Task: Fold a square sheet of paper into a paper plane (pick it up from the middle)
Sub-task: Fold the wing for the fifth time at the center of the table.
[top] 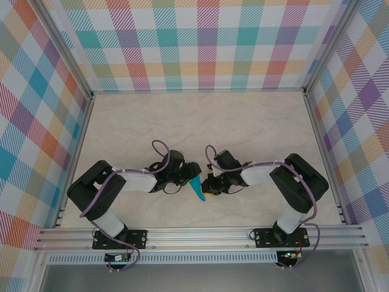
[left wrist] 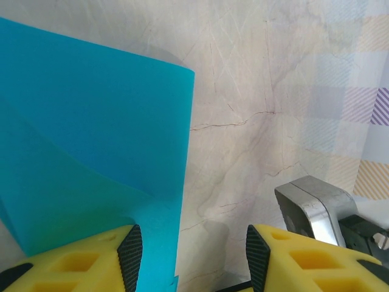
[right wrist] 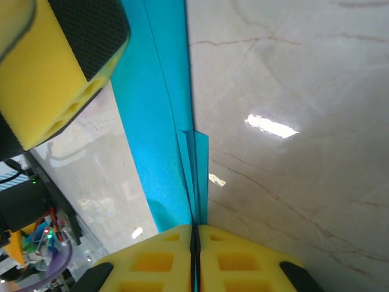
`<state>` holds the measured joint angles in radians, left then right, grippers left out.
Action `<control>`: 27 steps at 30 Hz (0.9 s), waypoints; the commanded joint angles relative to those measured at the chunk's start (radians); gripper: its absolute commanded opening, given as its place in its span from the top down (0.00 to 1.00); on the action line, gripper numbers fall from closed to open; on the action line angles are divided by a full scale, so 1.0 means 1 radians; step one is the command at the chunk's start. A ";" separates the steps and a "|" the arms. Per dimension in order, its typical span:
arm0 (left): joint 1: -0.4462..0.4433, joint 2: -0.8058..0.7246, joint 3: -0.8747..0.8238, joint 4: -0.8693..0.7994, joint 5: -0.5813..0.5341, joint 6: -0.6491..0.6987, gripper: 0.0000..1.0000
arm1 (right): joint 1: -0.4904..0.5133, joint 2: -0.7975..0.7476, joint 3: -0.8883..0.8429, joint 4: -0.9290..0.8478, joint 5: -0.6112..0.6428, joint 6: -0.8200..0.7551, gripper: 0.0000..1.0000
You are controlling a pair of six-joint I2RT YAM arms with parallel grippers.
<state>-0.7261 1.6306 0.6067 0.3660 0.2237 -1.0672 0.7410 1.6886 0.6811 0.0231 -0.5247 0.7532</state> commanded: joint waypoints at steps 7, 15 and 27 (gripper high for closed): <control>-0.013 0.017 -0.013 -0.055 -0.027 -0.013 0.49 | 0.032 -0.133 -0.015 -0.134 0.098 0.032 0.76; -0.013 -0.021 -0.013 -0.057 -0.026 -0.013 0.48 | 0.035 -0.125 -0.016 -0.042 0.029 0.114 0.64; -0.013 -0.046 -0.004 -0.059 -0.024 -0.020 0.46 | 0.064 -0.059 0.026 -0.065 0.009 0.025 0.87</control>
<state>-0.7265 1.6142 0.6067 0.3462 0.2165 -1.0836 0.7998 1.6272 0.6807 -0.0174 -0.4984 0.8307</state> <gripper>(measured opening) 0.537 0.147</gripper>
